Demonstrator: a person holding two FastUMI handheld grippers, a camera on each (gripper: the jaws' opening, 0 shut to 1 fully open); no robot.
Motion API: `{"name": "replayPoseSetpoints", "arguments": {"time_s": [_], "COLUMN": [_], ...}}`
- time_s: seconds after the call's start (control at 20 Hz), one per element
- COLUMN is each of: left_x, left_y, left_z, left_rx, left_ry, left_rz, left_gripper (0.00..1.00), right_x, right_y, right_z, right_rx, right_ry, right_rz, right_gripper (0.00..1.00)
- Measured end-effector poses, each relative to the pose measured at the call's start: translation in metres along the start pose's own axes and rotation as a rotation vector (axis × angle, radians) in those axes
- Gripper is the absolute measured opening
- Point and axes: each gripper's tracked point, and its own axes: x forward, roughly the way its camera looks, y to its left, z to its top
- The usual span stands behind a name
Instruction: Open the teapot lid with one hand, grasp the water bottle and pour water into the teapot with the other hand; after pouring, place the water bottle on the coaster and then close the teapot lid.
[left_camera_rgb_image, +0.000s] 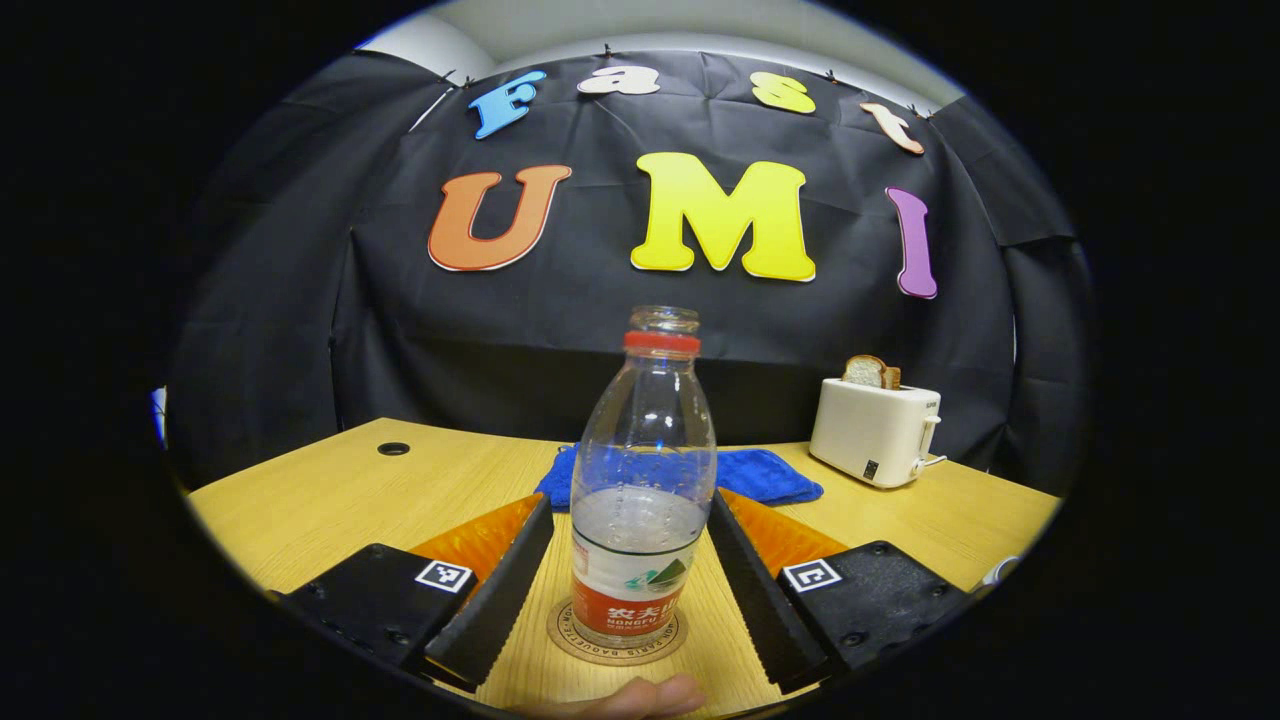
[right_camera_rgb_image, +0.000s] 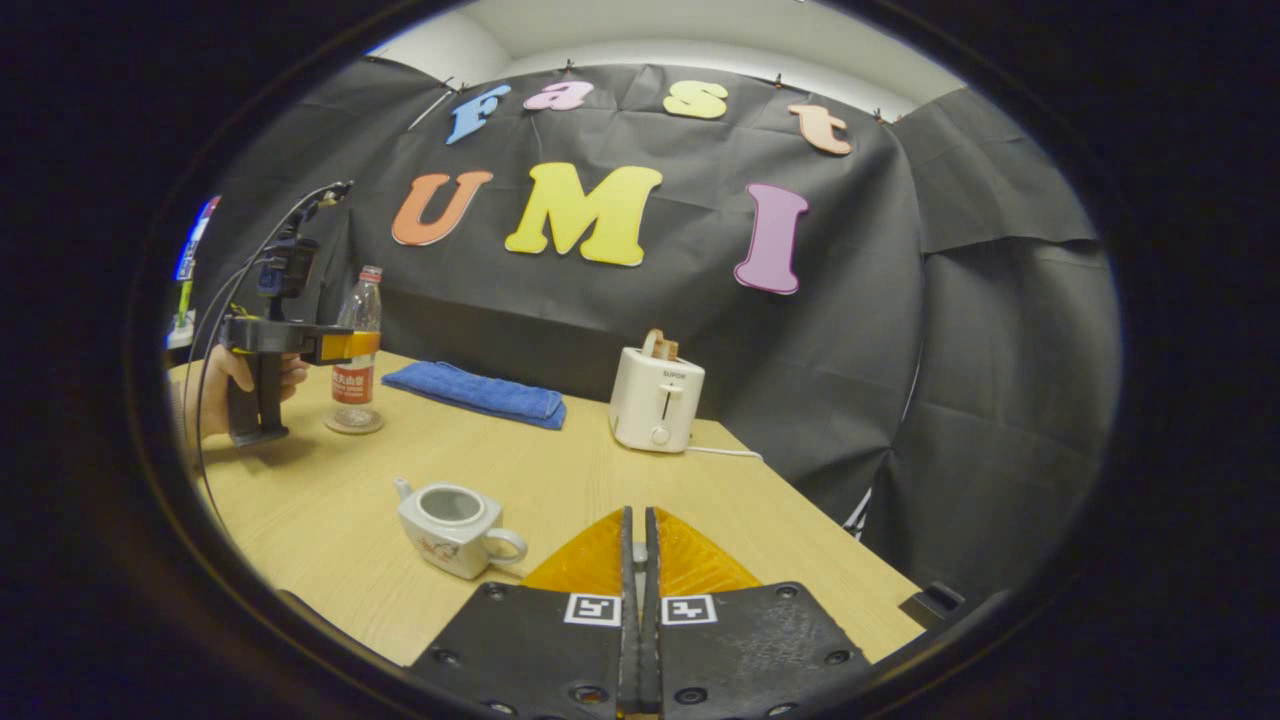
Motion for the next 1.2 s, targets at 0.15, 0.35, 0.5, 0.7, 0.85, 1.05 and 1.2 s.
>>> {"name": "replayPoseSetpoints", "arguments": {"time_s": [0.15,0.35,0.5,0.7,0.85,1.05,1.2], "left_x": [-0.007,-0.023,-0.038,-0.063,-0.089,-0.128,-0.155], "left_y": [0.004,0.007,0.013,0.011,0.02,0.031,0.04], "left_z": [0.006,0.017,0.027,0.033,0.034,0.041,0.056], "left_rx": [0.016,0.025,0.043,0.046,0.047,0.026,0.01], "left_ry": [-0.005,-0.025,-0.044,-0.037,-0.02,-0.021,-0.044], "left_rz": [0.017,0.029,0.043,0.025,0.057,0.097,0.117], "left_gripper": [0.98,0.98,0.98,0.98,0.98,0.98,0.98], "right_x": [-0.001,-0.006,-0.008,-0.01,-0.007,0.002,0.013], "right_y": [0.005,0.017,0.03,0.048,0.065,0.09,0.101], "right_z": [0.005,0.021,0.034,0.048,0.05,0.051,0.049], "right_rx": [0.017,0.062,0.064,0.07,0.072,0.092,0.136], "right_ry": [-0.005,-0.027,-0.051,-0.08,-0.085,-0.074,-0.053], "right_rz": [0.011,0.053,0.084,0.129,0.177,0.257,0.304], "right_gripper": [0.0,0.01,0.01,0.0,0.0,0.0,0.0]}}
